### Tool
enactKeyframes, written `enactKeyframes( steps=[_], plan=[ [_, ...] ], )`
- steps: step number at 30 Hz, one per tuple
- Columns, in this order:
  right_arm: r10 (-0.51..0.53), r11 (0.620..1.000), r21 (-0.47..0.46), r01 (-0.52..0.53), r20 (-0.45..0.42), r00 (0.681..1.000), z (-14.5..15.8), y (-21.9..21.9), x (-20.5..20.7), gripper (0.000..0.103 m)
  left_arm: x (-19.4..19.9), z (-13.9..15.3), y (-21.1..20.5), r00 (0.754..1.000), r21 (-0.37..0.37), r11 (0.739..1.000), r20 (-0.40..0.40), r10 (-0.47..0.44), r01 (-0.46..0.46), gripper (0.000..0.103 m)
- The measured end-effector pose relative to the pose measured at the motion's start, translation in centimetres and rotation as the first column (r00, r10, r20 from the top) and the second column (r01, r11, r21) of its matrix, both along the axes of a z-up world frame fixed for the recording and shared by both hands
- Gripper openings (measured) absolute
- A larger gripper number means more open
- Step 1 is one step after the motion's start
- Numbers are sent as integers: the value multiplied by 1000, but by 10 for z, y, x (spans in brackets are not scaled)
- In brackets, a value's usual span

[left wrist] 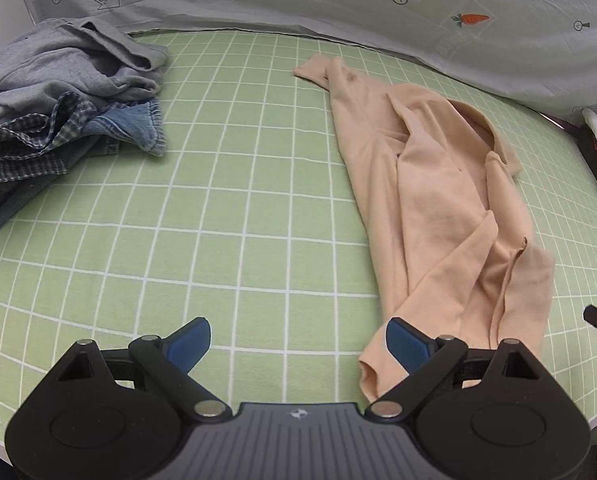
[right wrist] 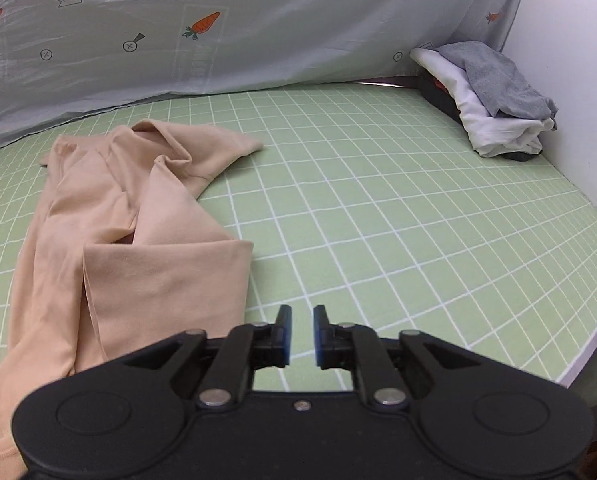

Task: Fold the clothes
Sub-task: 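Grasp the shirt hem with the right gripper and pull it straight, then grasp the shirt hem with the left gripper and drag it outward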

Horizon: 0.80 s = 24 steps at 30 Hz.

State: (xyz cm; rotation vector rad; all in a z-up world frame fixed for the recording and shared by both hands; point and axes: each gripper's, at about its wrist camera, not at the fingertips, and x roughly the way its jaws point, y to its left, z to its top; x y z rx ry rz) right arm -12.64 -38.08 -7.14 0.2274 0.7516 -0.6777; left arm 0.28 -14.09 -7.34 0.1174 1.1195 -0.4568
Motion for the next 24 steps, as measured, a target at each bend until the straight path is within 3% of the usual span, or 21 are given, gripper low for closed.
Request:
enactKeyframes(
  steps=[1, 4, 6, 11, 14, 15, 16, 21, 24],
  plan=[
    [-8, 1000, 4, 8, -7, 1000, -1, -7, -4, 66, -4, -1, -6, 1000, 7, 1000, 3, -1, 1, 94],
    [23, 1000, 15, -22, -18, 1000, -2, -16, -4, 82, -8, -8, -18, 1000, 12, 1000, -24, 14, -13, 94],
    [70, 997, 22, -69, -21, 997, -1, -17, 2, 83, -9, -15, -25, 998, -1, 1000, -61, 10, -10, 87],
    [163, 986, 31, -161, -51, 985, -6, -19, 13, 83, -12, -33, -35, 992, -14, 1000, -126, 22, -24, 59],
    [177, 984, 42, -175, -63, 982, -9, -21, 11, 83, -15, -36, -35, 991, -30, 999, -128, 37, -42, 34],
    [176, 984, 49, -174, -63, 982, -10, -22, 10, 83, -16, -32, -31, 993, -34, 998, -107, 54, -58, 12],
    [172, 984, 55, -169, -65, 983, -11, -23, 9, 83, -18, -28, -27, 994, -38, 996, -85, 71, -75, 3],
    [156, 986, 70, -150, -78, 985, -17, -24, 9, 83, -25, -8, -7, 987, -66, 986, 21, 156, -155, 3],
    [167, 984, 71, -161, -94, 981, -21, -17, 11, 83, -23, 3, 26, 943, -77, 946, 91, 321, -315, 3]
  ],
)
